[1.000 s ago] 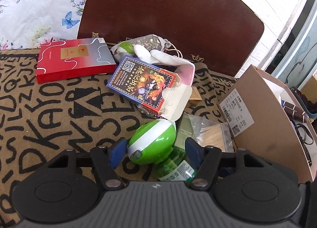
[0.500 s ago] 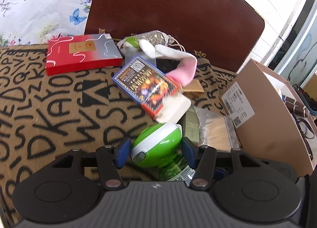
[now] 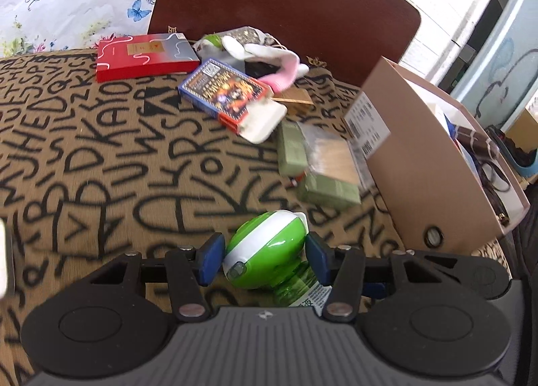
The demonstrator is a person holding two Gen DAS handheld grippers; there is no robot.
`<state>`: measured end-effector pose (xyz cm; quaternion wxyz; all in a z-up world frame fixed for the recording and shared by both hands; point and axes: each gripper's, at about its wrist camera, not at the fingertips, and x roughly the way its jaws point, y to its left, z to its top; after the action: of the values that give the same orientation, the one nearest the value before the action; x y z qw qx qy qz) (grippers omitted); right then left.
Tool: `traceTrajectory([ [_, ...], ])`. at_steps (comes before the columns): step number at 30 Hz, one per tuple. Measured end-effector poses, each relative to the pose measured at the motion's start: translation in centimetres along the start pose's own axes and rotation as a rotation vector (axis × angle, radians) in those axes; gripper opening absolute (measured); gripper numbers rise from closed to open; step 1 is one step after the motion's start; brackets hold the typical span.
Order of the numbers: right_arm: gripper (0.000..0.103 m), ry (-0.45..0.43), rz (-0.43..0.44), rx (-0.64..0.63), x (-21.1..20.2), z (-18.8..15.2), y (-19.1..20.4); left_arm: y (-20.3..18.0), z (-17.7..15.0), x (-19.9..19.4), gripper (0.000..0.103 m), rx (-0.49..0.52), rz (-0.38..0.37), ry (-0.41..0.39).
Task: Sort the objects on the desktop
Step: 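Lift the green bottle with the left tool and carry it to the box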
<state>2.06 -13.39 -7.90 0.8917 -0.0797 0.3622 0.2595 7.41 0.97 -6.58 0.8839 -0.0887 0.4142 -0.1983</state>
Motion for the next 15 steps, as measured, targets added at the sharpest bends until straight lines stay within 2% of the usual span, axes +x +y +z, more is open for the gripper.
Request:
traceTrajectory([
  [15,0.045,0.015,0.026,-0.026,-6.0,-5.0,2.6,-3.4,-5.6,-3.7,0.052,0.046,-0.019,0.025],
])
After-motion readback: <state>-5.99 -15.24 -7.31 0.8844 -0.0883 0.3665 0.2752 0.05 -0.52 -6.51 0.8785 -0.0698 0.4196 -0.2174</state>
